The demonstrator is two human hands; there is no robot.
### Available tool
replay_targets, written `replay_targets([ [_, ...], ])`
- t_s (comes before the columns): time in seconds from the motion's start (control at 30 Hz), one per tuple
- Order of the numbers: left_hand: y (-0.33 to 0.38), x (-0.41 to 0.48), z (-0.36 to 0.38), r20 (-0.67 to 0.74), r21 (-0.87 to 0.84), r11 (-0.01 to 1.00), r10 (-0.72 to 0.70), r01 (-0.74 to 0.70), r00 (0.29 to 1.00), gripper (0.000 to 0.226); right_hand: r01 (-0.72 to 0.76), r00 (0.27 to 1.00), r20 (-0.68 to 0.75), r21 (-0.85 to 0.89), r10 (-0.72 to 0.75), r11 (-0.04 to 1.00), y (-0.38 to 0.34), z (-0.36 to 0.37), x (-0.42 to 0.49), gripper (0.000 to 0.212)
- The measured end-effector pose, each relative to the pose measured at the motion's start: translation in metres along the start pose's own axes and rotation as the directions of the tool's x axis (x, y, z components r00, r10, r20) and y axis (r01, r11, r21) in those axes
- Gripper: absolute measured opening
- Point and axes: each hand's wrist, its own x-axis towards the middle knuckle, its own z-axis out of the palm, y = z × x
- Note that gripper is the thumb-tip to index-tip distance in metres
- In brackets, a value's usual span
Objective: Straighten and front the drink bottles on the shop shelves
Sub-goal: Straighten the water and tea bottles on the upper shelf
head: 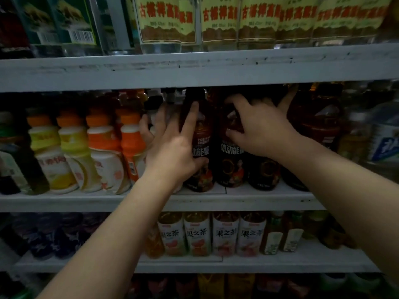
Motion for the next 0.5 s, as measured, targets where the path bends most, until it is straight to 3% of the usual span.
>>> replay_targets([
  [0.13,-0.0033,0.0031,-0.005,0.062,0.074,0.996,0.048,-0.052,0.997,0.135,0.128,0.991,-0.011,-0.171,-0.132,0.977,0.0095,0.0016,-0.0014,0.067],
  [0.23,-0.0046,0.0041,-0.006,0.074,0.111,0.99,0.082,-0.09,0.994,0.135,0.135,0.99,-0.012,-0.21,-0.14,0.968,0.0092,0.0014,-0.0024,0.071],
  [0.33,-0.0057,0.0054,-0.0072,0.062,0.118,0.988,0.093,-0.1,0.994,0.135,0.106,0.994,0.016,-0.189,-0.105,0.976,0.0035,0.0011,0.0008,0.08],
  [0.5,-0.0065,0.0053,-0.0085,0.068,0.119,0.988,0.093,-0.101,0.993,0.136,0.084,0.996,-0.001,-0.112,-0.085,0.99,0.0025,0.0013,0.0022,0.069],
])
